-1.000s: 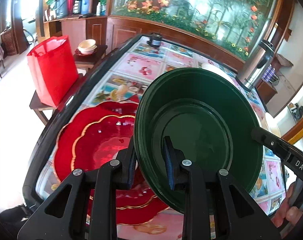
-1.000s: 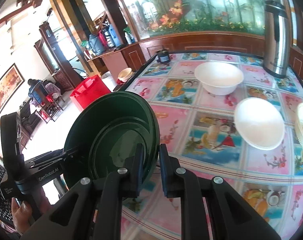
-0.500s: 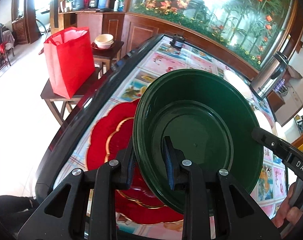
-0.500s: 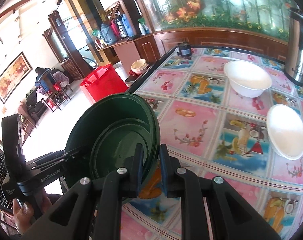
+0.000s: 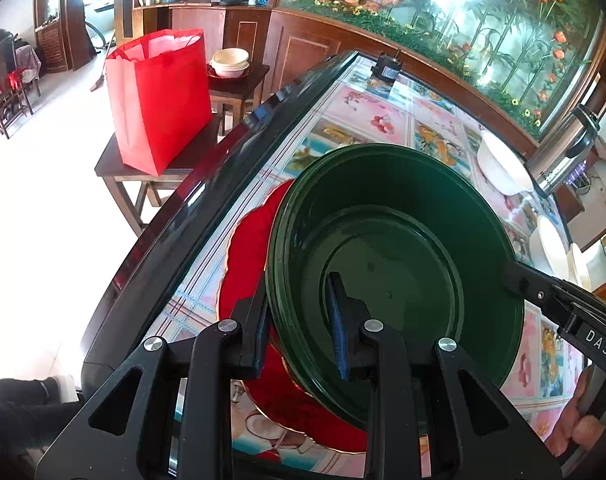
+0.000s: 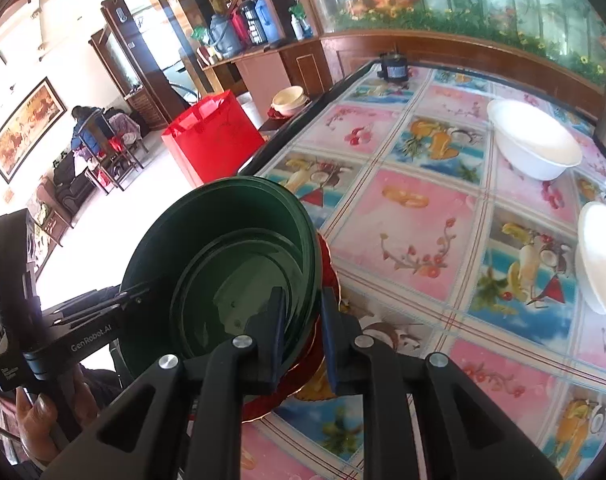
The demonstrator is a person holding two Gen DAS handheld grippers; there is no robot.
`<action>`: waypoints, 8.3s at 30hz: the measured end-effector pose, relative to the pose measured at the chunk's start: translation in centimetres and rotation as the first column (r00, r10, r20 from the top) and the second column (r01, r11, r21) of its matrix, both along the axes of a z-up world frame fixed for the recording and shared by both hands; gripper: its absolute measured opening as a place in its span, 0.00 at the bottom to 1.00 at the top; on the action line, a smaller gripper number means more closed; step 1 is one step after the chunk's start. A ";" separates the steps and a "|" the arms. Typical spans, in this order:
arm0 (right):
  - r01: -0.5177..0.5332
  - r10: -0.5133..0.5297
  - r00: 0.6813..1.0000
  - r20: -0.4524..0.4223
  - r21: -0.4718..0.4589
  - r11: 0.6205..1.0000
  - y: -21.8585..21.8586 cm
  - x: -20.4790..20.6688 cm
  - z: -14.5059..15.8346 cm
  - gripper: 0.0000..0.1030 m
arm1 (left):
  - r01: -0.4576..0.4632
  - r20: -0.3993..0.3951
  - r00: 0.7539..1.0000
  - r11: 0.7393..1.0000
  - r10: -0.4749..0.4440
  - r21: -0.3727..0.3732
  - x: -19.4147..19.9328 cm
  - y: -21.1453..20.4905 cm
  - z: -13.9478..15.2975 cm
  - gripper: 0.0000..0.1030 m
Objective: Organize plates and bowls
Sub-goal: 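Lower the green basin onto the red plates and open both tools, then move both tools to the large white paper bowl, then close both tools on the rim of the white bowl, then lift the white bowl and carry it over the green basin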
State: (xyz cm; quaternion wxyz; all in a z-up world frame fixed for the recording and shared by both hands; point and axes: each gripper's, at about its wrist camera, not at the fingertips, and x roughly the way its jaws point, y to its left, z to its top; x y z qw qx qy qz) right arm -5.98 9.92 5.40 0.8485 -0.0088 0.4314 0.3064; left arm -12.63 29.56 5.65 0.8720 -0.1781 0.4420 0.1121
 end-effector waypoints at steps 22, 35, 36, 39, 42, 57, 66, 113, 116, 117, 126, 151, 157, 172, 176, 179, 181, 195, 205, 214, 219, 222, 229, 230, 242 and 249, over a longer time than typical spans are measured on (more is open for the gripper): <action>-0.002 0.002 0.998 -0.062 0.003 1.000 -0.4 -0.6 -1.3 0.34 | -0.041 0.031 0.999 0.999 0.041 0.009 -0.4 0.5 0.0 0.57; 0.021 -0.020 0.999 -0.029 0.045 0.999 -2.5 -1.2 0.3 0.40 | -0.055 0.152 0.988 0.989 0.034 0.139 -1.0 -1.3 5.0 0.64; 0.026 -0.025 0.999 -0.026 0.046 0.999 -2.7 -1.2 0.3 0.41 | -0.049 0.153 0.988 0.989 0.028 0.137 -0.9 -1.6 5.0 0.64; 0.037 -0.036 0.999 -0.017 0.049 0.998 -3.3 -1.4 0.6 0.41 | -0.025 0.158 0.987 0.989 0.002 0.145 -0.2 -2.8 5.2 0.64; 0.052 -0.052 0.999 -0.013 0.059 0.997 -4.1 -1.5 0.7 0.42 | 0.003 0.159 0.987 0.990 -0.026 0.143 0.4 -4.2 5.3 0.64; 0.167 -0.165 0.986 -0.029 0.096 0.981 -10.5 -1.1 0.3 0.47 | 0.168 0.131 0.973 0.973 -0.189 0.155 4.5 -12.8 4.7 0.64; 0.221 -0.216 0.975 -0.053 0.106 0.970 -13.9 -0.6 -0.5 0.47 | 0.233 0.108 0.962 0.961 -0.250 0.152 7.1 -16.9 3.7 0.64; 0.324 -0.321 0.946 -0.044 0.083 0.943 -22.7 9.2 1.3 0.57 | 0.267 0.021 0.961 0.943 -0.276 0.198 22.3 -24.7 2.3 0.64; 0.334 -0.331 0.943 -0.043 0.086 0.939 -23.1 10.6 1.5 0.58 | 0.258 0.013 0.964 0.944 -0.266 0.207 23.5 -24.6 2.2 0.64; 0.338 -0.336 0.941 -0.042 0.084 0.937 -23.2 11.1 1.5 0.58 | 0.252 0.012 0.965 0.945 -0.260 0.208 24.0 -24.5 2.1 0.64; 0.334 -0.331 0.942 -0.049 0.068 0.940 -23.4 13.5 1.2 0.58 | 0.239 -0.006 0.970 0.950 -0.242 0.203 26.5 -24.2 1.3 0.64; 0.361 -0.358 0.930 -0.078 0.027 0.932 -23.3 20.9 0.5 0.59 | 0.171 -0.049 0.985 0.973 -0.166 0.156 32.8 -23.6 0.0 0.64; 0.360 -0.357 0.931 -0.078 0.030 0.933 -23.5 21.5 0.7 0.59 | 0.155 -0.065 0.987 0.974 -0.147 0.163 33.8 -23.4 -0.5 0.64; 0.352 -0.349 0.934 -0.078 0.033 0.935 -22.8 23.7 0.7 0.59 | 0.140 -0.077 0.989 0.977 -0.129 0.163 35.6 -23.3 -0.6 0.64; 0.342 -0.339 0.937 -0.085 0.026 0.939 -22.5 24.1 0.3 0.59 | 0.132 -0.074 0.990 0.980 -0.122 0.151 35.9 -23.2 -0.8 0.64; 0.337 -0.334 0.939 -0.087 0.031 0.941 -22.3 24.4 0.2 0.59 | 0.133 -0.084 0.989 0.979 -0.121 0.156 36.1 -23.2 -1.1 0.64; 0.331 -0.327 0.941 -0.083 0.035 0.943 -22.2 24.6 0.2 0.59 | 0.130 -0.088 0.989 0.980 -0.117 0.154 36.2 -23.1 -1.3 0.64; 0.321 -0.318 0.944 -0.087 0.020 0.947 -21.5 25.8 -0.7 0.50 | 0.123 -0.099 0.989 0.981 -0.109 0.151 36.7 -22.9 -1.9 0.64; 0.311 -0.309 0.947 -0.089 0.013 0.950 -21.4 26.2 -1.3 0.25 | 0.136 -0.086 0.988 0.981 -0.125 0.136 37.0 -22.9 -2.5 0.35; 0.293 -0.293 0.954 -0.069 0.004 0.956 -21.0 25.3 -1.2 0.13 | 0.139 -0.069 0.989 0.982 -0.130 0.131 36.1 -23.1 -2.0 0.15; 0.299 -0.297 0.952 -0.071 0.019 0.954 -21.4 24.4 -0.9 0.13 | 0.147 -0.062 0.988 0.983 -0.141 0.110 35.0 -23.1 -1.6 0.15; 0.294 -0.293 0.954 -0.068 0.018 0.955 -21.4 23.7 -0.7 0.13 | 0.149 -0.057 0.988 0.984 -0.144 0.095 34.2 -22.9 -1.3 0.15; 0.283 -0.282 0.958 -0.045 0.025 0.959 -20.9 20.9 0.3 0.13 | 0.159 -0.036 0.987 0.983 -0.156 0.092 30.8 -22.7 0.1 0.15; 0.282 -0.281 0.959 -0.044 0.026 0.959 -20.8 20.6 0.4 0.13 | 0.162 -0.032 0.987 0.982 -0.160 0.093 30.2 -22.7 0.3 0.15; 0.265 -0.265 0.964 0.001 0.036 0.964 -19.8 13.5 2.2 0.14 | 0.198 0.013 0.979 0.971 -0.202 0.136 22.3 -22.3 3.0 0.15; 0.256 -0.259 0.965 0.031 0.072 0.964 -19.4 8.3 3.0 0.14 | 0.227 0.035 0.971 0.961 -0.235 0.158 17.0 -21.8 4.0 0.16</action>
